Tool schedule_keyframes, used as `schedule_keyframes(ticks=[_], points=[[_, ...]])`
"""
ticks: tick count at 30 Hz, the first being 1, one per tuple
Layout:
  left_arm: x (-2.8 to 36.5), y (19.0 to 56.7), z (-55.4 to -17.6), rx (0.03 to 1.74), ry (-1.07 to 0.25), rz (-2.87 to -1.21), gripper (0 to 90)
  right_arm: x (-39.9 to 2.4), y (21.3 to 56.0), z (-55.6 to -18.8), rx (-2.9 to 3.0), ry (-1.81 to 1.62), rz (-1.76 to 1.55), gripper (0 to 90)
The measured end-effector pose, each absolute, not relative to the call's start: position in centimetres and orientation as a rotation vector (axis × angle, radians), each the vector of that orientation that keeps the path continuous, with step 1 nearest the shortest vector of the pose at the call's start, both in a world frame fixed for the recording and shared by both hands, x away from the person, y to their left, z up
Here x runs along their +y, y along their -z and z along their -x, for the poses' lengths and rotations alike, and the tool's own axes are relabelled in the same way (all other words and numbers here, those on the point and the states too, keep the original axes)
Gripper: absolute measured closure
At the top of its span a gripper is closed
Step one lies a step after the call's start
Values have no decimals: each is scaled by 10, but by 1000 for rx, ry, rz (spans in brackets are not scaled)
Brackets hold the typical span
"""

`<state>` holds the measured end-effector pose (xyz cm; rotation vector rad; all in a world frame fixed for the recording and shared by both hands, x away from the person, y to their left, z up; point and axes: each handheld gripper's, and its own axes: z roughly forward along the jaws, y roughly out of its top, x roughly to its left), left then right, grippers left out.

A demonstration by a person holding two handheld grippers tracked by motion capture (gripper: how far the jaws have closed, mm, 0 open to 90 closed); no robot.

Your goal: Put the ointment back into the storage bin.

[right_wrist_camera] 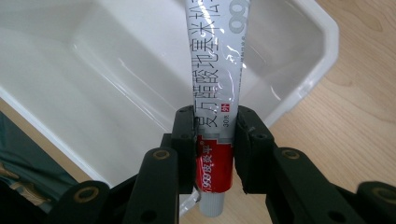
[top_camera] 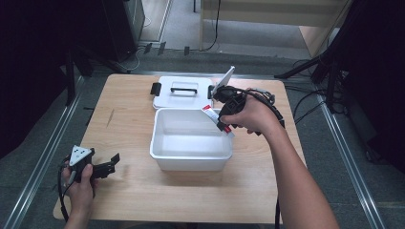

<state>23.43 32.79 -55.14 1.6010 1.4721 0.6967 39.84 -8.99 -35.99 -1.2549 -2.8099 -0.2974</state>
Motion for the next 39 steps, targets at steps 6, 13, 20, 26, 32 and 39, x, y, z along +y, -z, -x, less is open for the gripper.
schedule_keyframes(ticks=[6,13,20,26,32,39], points=[[328,551,-234,1472,-695,-1603,0,-81,363,-396,-2856,311,1150,725],[328,551,-234,1472,-694,-1602,0,-73,369,-394,-2911,332,993,725],[328,551,-234,1472,-693,-1602,0,-71,376,-392,-2980,399,799,725],[328,552,-235,1471,-693,-1601,0,-73,382,-391,-3025,385,707,725],[328,551,-235,1469,-694,-1606,0,-72,386,-387,-3074,375,562,725],[328,551,-235,1468,-694,-1607,0,-71,392,-386,-3070,357,549,725]])
